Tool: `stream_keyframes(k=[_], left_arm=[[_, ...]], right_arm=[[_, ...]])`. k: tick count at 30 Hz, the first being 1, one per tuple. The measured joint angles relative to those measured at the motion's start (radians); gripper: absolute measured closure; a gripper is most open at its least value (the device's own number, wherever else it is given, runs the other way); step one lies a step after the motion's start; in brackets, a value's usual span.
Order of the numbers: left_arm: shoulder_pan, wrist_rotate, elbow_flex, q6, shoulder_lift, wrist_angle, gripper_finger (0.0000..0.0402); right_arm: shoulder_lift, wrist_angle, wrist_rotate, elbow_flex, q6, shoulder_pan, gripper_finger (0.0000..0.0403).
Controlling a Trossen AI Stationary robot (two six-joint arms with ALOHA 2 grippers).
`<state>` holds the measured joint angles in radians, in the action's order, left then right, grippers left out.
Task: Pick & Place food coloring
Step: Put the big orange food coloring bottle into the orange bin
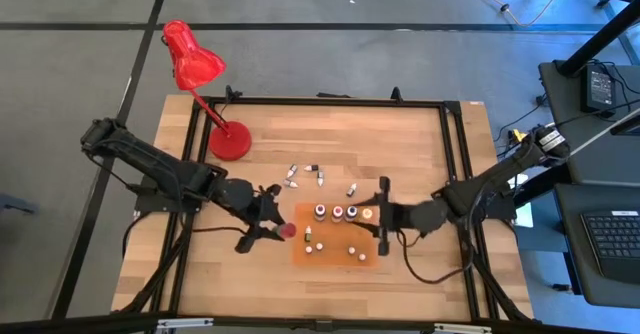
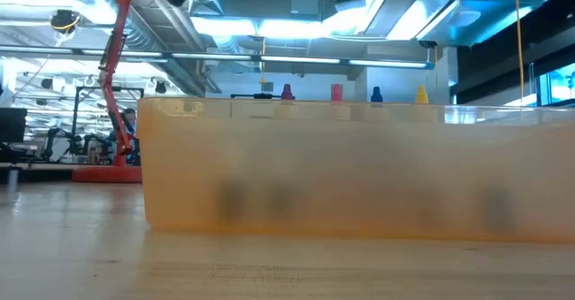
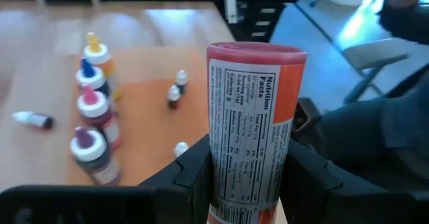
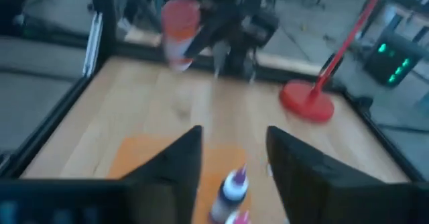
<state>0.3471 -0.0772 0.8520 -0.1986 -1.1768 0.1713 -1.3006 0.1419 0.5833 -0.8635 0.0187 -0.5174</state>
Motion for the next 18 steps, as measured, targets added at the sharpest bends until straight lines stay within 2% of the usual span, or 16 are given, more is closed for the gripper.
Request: stream_keyframes(k=[5, 7, 9, 11, 18], left_arm=[[-0.027, -0.028, 0.0, -0.041, -0.031, -0.041, 0.0271], [-0.042, -0.036, 0.01, -0.077, -0.047, -0.042, 0.0271], [-0.055, -0.051, 0.032, -0.092, -0.074, -0.04, 0.0271], [-0.063, -0.07, 0.06, -0.081, -0.103, -0.039, 0.0271], [-0.075, -0.07, 0.187, -0.054, -0.211, 0.016, 0.0271]], right_arm=[[0.001, 0.169, -0.032, -0.001, 0.013, 0.079, 0.0142], [0.001, 0.159, -0.123, -0.009, 0.028, 0.108, 0.0122], [-0.003, 0.159, -0.247, -0.02, 0.039, 0.13, 0.0113], [-0.022, 0.166, -0.318, -0.04, 0.044, 0.143, 0.011], [-0.142, 0.151, -0.325, -0.114, 0.125, 0.15, 0.0109]])
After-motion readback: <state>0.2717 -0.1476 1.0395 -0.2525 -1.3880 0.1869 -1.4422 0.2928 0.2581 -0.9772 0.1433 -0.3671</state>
